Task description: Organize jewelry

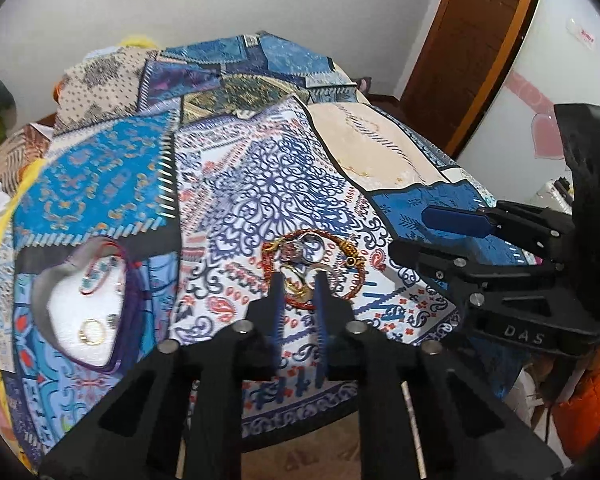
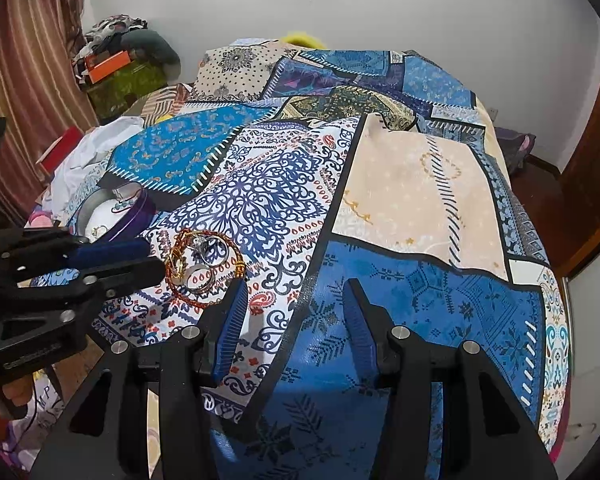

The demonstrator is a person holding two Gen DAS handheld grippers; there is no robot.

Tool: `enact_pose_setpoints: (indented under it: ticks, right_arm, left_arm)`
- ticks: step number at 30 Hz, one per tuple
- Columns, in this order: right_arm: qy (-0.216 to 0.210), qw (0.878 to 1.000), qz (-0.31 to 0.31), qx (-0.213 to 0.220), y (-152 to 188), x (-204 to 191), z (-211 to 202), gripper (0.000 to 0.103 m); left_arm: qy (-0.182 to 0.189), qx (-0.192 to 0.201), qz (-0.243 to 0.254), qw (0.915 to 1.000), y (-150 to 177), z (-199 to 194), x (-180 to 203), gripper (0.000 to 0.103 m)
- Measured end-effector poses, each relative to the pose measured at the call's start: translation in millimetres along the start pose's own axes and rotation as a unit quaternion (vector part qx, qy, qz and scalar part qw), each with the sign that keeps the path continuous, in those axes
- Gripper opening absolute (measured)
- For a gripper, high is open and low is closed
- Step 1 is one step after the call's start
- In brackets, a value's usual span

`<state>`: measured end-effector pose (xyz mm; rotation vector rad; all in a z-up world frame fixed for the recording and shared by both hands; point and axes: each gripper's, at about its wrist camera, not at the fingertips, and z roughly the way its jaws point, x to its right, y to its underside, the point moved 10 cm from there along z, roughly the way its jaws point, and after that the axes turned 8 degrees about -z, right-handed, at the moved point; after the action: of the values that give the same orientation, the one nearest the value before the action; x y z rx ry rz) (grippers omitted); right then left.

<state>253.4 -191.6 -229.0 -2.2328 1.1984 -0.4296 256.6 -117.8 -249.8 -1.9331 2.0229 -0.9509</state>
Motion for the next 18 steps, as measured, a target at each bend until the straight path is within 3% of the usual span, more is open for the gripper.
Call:
enact_pose_setpoints:
  ticks: [18]
  right_arm:
    - [-0.012, 1.0, -0.02, -0.009, 3.6, -16.3, 6.6, 0.046]
  left_arm:
    - [0.008, -0.011, -0.037, 0.9992, -0.8, 21.4, -5.0, 0.008]
